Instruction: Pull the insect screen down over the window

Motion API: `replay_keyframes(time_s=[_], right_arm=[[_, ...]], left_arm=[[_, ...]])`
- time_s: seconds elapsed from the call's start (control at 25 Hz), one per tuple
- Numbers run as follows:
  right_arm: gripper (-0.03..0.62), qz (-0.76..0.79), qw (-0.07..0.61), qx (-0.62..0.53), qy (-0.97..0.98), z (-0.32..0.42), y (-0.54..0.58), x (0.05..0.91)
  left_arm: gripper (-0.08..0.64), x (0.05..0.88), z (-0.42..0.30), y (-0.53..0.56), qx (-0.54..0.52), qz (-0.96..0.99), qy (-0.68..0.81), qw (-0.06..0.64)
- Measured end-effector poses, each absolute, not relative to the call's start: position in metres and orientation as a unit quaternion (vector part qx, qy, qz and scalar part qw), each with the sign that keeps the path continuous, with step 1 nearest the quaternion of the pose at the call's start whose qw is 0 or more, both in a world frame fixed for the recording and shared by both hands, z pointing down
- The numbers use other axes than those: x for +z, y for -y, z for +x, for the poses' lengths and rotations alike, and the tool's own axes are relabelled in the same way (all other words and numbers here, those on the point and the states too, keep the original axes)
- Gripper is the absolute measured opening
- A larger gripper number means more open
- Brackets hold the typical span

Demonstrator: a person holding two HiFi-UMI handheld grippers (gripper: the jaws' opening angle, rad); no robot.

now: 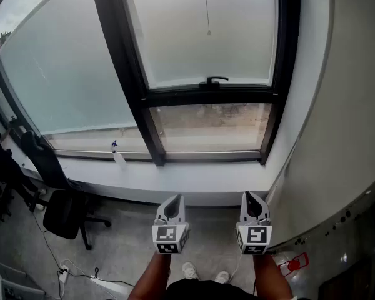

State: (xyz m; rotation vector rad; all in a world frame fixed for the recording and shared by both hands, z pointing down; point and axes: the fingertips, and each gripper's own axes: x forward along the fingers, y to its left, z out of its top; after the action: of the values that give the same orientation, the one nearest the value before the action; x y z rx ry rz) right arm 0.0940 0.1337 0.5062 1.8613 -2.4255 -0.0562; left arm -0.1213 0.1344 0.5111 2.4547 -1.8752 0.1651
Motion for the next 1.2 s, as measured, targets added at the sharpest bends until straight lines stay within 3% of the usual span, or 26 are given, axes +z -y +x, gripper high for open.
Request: replay_keyframes(time_s=[1.2], right_arm=[[0.003, 0.622, 0.040, -0.030, 0.781, 0.103, -0.123, 0.502]], left_arm=[[0.003, 0.514, -0.106, -0.120, 0.064, 0.805, 0.589, 0.013]])
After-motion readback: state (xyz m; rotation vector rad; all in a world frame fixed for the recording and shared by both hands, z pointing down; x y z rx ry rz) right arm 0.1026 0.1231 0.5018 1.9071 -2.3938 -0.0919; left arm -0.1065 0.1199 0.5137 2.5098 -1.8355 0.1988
